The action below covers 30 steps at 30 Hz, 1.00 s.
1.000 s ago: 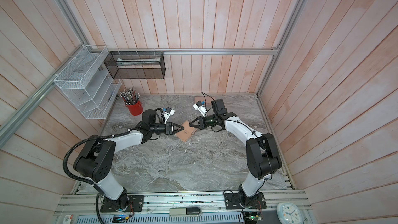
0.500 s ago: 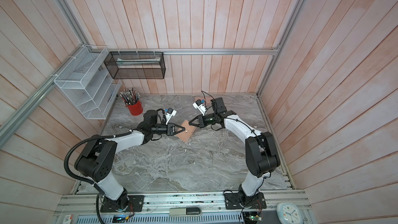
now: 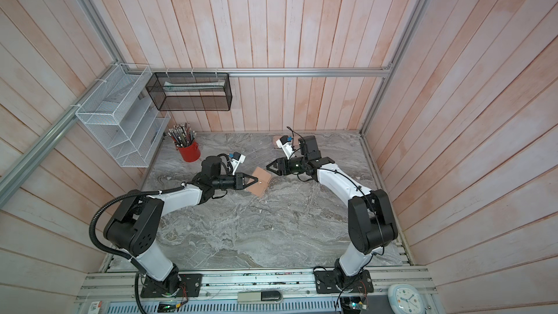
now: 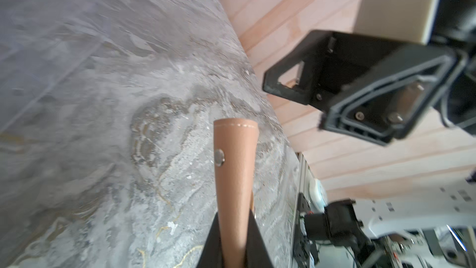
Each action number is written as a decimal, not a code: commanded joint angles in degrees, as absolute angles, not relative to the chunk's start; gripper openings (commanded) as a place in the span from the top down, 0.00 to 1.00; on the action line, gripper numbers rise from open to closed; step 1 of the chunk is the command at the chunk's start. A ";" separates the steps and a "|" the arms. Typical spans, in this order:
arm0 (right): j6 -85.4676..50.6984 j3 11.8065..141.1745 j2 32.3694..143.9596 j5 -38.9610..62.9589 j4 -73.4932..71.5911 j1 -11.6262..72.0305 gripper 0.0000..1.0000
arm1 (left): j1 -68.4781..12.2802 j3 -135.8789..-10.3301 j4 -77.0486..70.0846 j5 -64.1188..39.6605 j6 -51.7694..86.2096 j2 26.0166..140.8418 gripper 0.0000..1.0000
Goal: Take the credit cards out of the card holder
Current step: Pass the card holder, then open the button on the card holder.
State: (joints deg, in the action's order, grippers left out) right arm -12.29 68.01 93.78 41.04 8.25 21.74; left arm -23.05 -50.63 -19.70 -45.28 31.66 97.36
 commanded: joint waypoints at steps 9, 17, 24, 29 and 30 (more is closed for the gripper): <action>-20.33 61.73 85.58 4.04 0.93 33.96 0.25 | -26.79 -51.70 -17.85 -9.88 45.44 87.04 1.00; -17.94 62.91 87.54 -3.31 -1.09 39.11 0.22 | -30.22 -52.79 -14.40 -3.92 52.47 84.91 1.00; -15.89 61.79 87.48 -1.21 -4.11 39.59 0.25 | -30.56 -51.76 -13.27 -4.53 56.23 83.48 1.00; -14.04 61.35 88.21 0.49 -5.56 39.98 0.31 | -30.50 -52.20 -13.75 -7.82 58.78 83.91 1.00; -13.70 61.41 88.33 0.96 -5.63 40.01 0.32 | -30.50 -52.29 -13.64 -8.22 59.11 83.93 1.00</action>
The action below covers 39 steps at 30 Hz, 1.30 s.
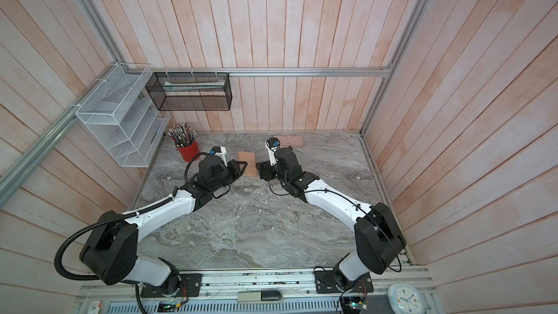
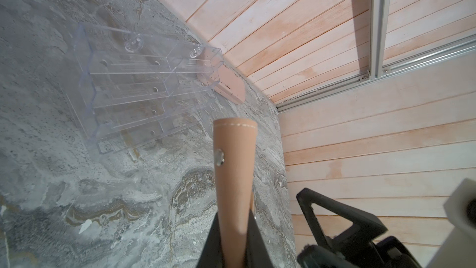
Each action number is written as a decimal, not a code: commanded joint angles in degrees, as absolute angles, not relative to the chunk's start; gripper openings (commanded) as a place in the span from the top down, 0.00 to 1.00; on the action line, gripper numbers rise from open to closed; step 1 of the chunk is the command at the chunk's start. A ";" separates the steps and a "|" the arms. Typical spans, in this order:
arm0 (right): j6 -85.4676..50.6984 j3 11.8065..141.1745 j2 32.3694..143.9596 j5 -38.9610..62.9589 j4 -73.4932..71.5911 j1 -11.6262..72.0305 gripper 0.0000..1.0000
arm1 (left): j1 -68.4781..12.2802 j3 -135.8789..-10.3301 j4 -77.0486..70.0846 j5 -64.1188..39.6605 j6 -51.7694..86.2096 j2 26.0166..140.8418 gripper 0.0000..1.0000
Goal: Take the credit cards out of the card holder
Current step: Open the button on the card holder.
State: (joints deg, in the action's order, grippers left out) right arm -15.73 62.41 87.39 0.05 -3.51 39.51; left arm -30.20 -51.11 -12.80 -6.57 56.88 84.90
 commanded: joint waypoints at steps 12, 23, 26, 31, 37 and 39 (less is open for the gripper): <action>-9.54 62.75 90.93 3.99 -5.93 40.68 0.42 | -30.50 -52.95 -14.68 -14.08 61.17 84.58 1.00; -7.23 63.60 92.37 2.05 -5.74 42.89 0.49 | -30.59 -52.80 -15.49 -15.53 62.08 84.72 1.00; -6.21 64.01 92.97 1.71 -5.14 43.15 0.49 | -30.59 -53.57 -15.28 -16.55 62.18 85.07 1.00; -4.39 65.13 94.29 1.98 -3.76 43.18 0.51 | -30.67 -54.68 -14.90 -18.39 61.73 85.32 1.00; -2.75 65.31 94.90 0.75 -2.39 43.42 0.58 | -30.64 -55.85 -13.74 -19.85 61.07 84.76 1.00; -2.73 65.14 95.02 0.34 -2.17 43.42 0.61 | -30.65 -56.25 -13.67 -20.16 61.08 84.73 1.00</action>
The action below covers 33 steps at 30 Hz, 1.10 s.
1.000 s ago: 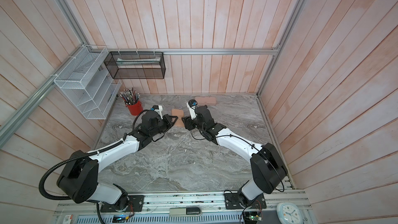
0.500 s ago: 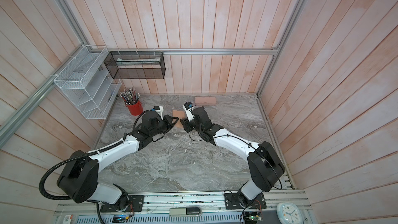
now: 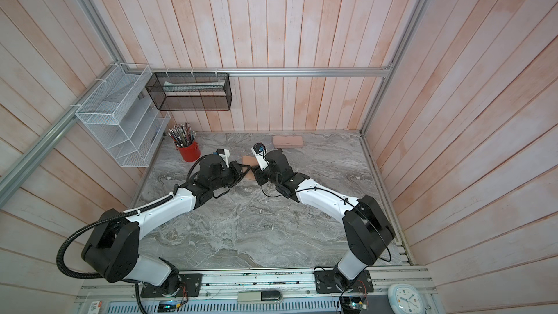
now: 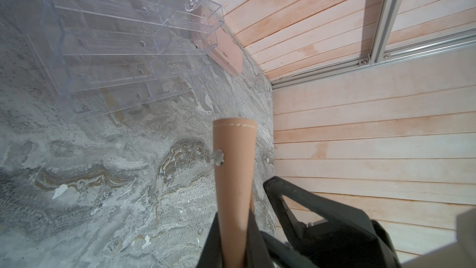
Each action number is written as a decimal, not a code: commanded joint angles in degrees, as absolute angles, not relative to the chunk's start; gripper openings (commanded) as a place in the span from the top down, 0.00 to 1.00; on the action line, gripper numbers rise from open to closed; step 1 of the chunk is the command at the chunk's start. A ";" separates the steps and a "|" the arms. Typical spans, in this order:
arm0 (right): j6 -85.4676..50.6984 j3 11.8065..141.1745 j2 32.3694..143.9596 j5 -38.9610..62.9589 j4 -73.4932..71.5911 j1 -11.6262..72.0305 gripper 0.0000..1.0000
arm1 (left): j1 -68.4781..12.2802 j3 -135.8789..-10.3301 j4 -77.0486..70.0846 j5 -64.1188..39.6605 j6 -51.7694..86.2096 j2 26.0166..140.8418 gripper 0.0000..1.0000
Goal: Take the credit cards out of the card holder
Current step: Open the button on the card holder.
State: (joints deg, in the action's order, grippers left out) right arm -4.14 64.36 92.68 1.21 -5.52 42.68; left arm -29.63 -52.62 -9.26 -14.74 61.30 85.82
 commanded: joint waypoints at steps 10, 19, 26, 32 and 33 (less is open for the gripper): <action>-2.67 65.91 95.53 -3.36 -0.71 43.59 0.82 | -30.67 -58.00 -12.67 -21.01 61.32 84.44 1.00; -3.06 66.23 95.70 -7.46 0.00 43.91 0.95 | -30.60 -58.42 -11.50 -20.63 61.75 83.85 1.00; -3.08 66.01 95.45 -10.37 0.00 43.86 1.00 | -30.59 -58.38 -10.69 -19.75 61.50 83.06 1.00; -3.63 65.76 94.97 -10.55 0.10 43.40 1.00 | -30.50 -58.04 -10.02 -19.02 61.17 82.53 1.00; -3.74 65.66 94.85 -10.55 0.11 43.25 1.00 | -30.46 -57.93 -9.98 -18.88 61.17 82.42 1.00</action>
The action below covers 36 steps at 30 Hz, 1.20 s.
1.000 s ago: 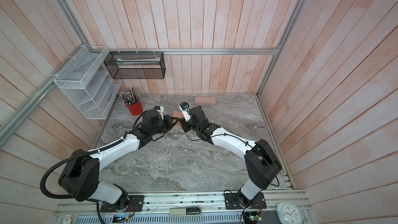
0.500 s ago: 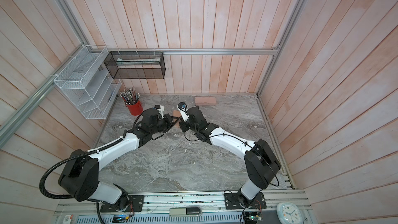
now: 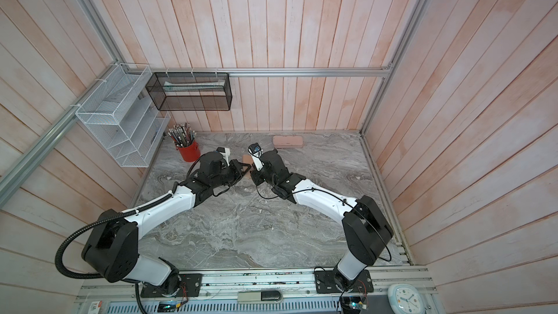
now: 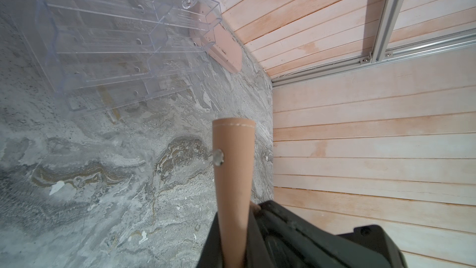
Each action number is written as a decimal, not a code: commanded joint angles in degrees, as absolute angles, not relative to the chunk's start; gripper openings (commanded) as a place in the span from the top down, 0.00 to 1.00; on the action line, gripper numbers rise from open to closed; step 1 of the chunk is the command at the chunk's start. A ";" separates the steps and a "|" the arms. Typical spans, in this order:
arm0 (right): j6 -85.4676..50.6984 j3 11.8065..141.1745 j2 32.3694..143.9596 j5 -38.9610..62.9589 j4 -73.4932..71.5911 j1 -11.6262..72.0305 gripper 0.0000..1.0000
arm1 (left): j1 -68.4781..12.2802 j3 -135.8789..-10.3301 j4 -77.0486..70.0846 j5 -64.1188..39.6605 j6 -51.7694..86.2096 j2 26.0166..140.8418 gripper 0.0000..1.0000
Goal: Take the credit cards out of the card holder
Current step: Open the button on the card holder.
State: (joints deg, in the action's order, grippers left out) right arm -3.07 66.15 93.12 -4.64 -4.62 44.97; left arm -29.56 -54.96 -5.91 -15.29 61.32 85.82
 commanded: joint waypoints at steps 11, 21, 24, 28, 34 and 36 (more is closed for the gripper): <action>-6.31 63.54 92.18 -9.50 -1.38 41.95 1.00 | -29.60 -56.15 -10.07 -17.75 61.44 81.63 1.00; -9.34 61.38 88.83 -5.12 -2.62 38.68 1.00 | -28.21 -54.09 -9.52 -16.70 61.37 81.06 1.00; -10.64 60.76 87.83 -2.45 -3.03 37.27 1.00 | -27.84 -53.55 -9.82 -16.70 61.40 81.21 1.00; -11.07 59.82 87.09 -1.34 -3.79 36.63 1.00 | -27.51 -53.33 -10.57 -17.31 61.01 81.72 1.00; -13.58 58.88 86.54 0.10 -4.14 35.02 1.00 | -25.47 -52.13 -14.44 -21.36 58.93 82.17 1.00; -14.83 58.26 85.94 2.20 -5.00 34.28 1.00 | -24.71 -50.95 -17.65 -23.81 58.09 82.07 1.00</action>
State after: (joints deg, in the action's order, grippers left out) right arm -12.53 59.79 87.35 1.08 -5.19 35.81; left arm -26.24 -52.71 -11.53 -20.95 60.36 82.50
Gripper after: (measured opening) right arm 0.047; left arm 0.123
